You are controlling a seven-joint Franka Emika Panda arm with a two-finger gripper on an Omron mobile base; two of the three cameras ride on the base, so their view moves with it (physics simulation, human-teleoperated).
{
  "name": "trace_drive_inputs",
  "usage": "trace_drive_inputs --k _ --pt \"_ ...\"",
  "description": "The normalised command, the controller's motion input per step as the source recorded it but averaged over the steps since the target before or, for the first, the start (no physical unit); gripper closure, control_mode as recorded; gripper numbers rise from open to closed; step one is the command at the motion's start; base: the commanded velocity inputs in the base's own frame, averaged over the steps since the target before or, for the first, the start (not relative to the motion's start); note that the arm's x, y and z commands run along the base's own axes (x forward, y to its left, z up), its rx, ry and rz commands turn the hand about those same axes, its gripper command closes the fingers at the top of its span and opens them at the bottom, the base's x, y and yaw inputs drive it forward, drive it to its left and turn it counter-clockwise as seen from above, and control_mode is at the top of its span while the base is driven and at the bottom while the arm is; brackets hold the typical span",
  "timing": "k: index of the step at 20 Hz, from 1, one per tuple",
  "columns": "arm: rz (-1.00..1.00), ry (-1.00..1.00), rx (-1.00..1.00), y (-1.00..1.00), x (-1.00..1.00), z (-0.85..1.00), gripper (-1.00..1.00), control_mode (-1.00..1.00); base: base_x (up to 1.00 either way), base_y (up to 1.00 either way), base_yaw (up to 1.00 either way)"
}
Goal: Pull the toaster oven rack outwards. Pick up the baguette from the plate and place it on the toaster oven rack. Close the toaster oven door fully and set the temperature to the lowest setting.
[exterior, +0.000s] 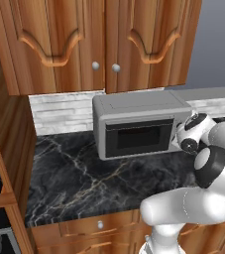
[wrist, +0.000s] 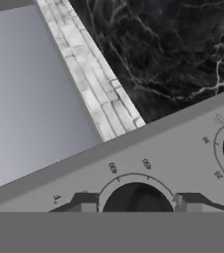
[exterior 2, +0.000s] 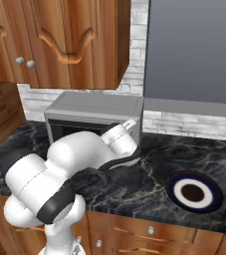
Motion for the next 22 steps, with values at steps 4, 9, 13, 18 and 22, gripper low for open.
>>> trace_drive_inputs --k 4,9,13,18,22 --pt "0.06 0.1 -0.37 -0.84 0.0 0.62 1.0 -1.0 0.0 0.0 0.0" --pt "0.02 0.04 -0.33 -0.86 -0.07 0.7 1.0 -1.0 0.0 0.0 0.0" --pt "0.0 0.02 -0.29 -0.92 -0.11 0.75 1.0 -1.0 0.0 0.0 0.0" --pt "0.04 0.27 -0.38 -0.77 0.01 0.42 1.0 -1.0 0.0 0.0 0.0" --pt "0.07 0.57 -0.41 -0.08 0.28 0.01 1.0 -1.0 0.0 0.0 0.0"
